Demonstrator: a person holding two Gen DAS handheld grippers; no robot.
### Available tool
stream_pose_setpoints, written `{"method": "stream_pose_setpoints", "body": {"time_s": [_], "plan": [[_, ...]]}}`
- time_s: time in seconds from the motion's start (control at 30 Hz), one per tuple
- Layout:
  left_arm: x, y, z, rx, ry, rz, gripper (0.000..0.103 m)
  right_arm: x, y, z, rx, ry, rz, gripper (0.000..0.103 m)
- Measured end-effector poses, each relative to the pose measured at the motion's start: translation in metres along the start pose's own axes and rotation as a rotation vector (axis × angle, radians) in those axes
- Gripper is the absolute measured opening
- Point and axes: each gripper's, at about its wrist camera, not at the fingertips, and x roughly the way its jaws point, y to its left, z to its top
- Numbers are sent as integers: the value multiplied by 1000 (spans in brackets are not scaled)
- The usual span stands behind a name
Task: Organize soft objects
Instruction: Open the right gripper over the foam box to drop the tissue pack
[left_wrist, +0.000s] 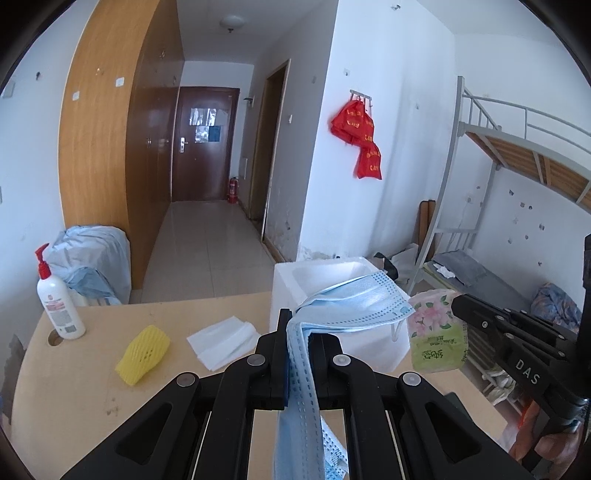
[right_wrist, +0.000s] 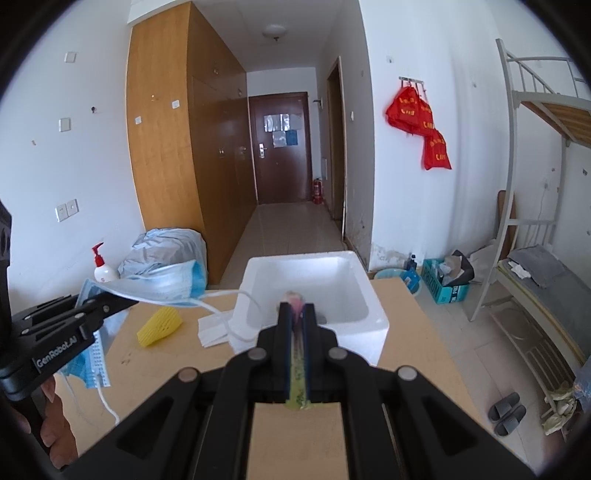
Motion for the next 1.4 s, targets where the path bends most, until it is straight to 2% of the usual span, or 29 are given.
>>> {"method": "stream_pose_setpoints", "body": {"time_s": [0.63, 0.87, 1.13, 1.2, 1.27, 1.33, 1.4], "plan": [[77, 8, 24, -23, 39, -21, 7, 72, -21, 34, 22, 25, -20, 7], [87, 5, 24, -16, 47, -27, 7, 94, -30, 29, 44, 70, -23, 7], [89, 4, 24, -7, 51, -20, 7, 97, -33, 30, 44, 89, -38, 8], [90, 6, 24, -8, 51, -17, 7, 97, -30, 31, 41, 87, -32, 16], [91, 6, 23, -6, 53, -16, 7, 95, -29, 31, 39, 83, -38, 46], [91, 6, 24, -3, 51, -15, 7, 93, -30, 32, 44, 69, -46, 56], [92, 6, 24, -5, 53, -16, 7, 89, -32, 33, 42, 49, -51, 57]]}}
